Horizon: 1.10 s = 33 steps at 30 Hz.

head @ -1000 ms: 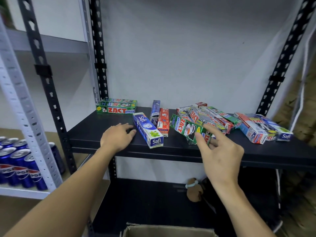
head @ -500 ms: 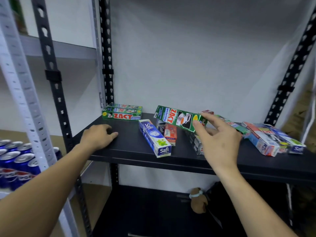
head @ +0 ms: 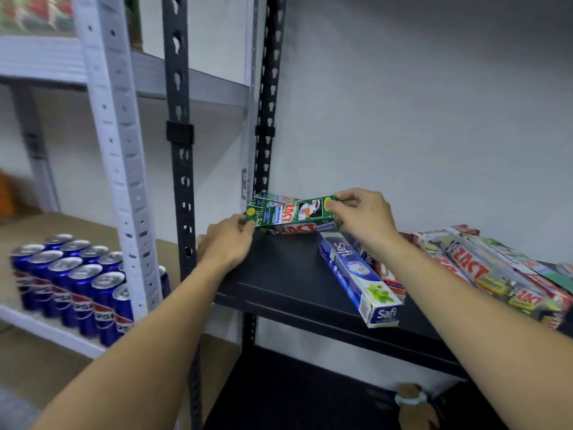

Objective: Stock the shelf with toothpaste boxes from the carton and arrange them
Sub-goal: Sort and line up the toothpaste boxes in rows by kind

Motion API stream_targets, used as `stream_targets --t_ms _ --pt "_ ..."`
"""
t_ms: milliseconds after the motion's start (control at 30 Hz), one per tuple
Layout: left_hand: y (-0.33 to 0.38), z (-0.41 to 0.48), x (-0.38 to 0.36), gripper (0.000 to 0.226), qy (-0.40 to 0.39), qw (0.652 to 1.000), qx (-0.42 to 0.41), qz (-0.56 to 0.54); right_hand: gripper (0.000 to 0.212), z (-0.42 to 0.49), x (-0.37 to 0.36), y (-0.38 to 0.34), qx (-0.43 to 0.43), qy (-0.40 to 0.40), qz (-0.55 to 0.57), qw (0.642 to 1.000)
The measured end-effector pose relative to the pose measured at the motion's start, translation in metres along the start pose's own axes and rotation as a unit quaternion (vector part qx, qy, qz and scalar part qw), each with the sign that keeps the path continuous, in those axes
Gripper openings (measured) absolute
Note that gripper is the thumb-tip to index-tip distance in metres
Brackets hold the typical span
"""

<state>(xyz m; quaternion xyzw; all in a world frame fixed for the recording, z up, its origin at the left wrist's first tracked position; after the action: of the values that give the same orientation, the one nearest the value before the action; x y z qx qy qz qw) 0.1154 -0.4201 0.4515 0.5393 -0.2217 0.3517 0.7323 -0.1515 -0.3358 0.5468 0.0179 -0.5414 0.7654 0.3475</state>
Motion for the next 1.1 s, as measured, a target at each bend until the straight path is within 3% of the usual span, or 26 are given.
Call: stream_targets --t_ms 133,200,367,600,800,1000,1100 --pt "0.003 0.007 -0.007 0.050 -0.026 0.999 -0.038 -0.009 0.008 0.029 -0.025 0.017 -0.054 -0.029 0.003 0.998" --pt "0.005 0.013 -0.005 0.052 -0.027 0.998 -0.048 -0.013 0.020 0.034 -0.038 0.023 -0.073 -0.059 -0.016 0.995" --pt "0.006 0.022 -0.013 0.056 -0.057 0.995 -0.063 0.056 0.032 0.025 -0.038 0.016 0.005 -0.107 -0.229 0.968" --pt "0.007 0.021 -0.016 0.051 -0.051 0.993 -0.073 0.076 0.047 -0.022 -0.028 0.026 0.071 -0.170 -0.388 0.903" --pt "0.006 0.019 -0.015 0.046 -0.044 0.994 -0.065 0.073 0.042 -0.028 -0.019 0.027 0.100 -0.118 -0.440 0.884" --pt "0.013 0.015 -0.009 0.045 -0.029 0.993 -0.084 0.071 0.039 -0.014 -0.012 0.039 0.072 -0.094 -0.516 0.848" --pt "0.013 0.015 -0.009 0.046 -0.029 0.993 -0.082 0.075 0.049 -0.008 -0.017 0.035 0.100 -0.104 -0.495 0.857"
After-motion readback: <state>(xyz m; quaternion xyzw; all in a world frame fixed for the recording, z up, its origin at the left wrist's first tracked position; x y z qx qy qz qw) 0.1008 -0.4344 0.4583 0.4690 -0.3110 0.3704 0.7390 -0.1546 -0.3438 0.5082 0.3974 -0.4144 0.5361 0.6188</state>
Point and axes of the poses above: each hand's wrist, its own z-axis towards the middle knuckle, its own x-axis out of the back of the hand, y = z × x, the point moved 8 cm from there along z, towards the middle knuckle, and after that the axes turned 3 degrees about -x, right-handed, at the moved point
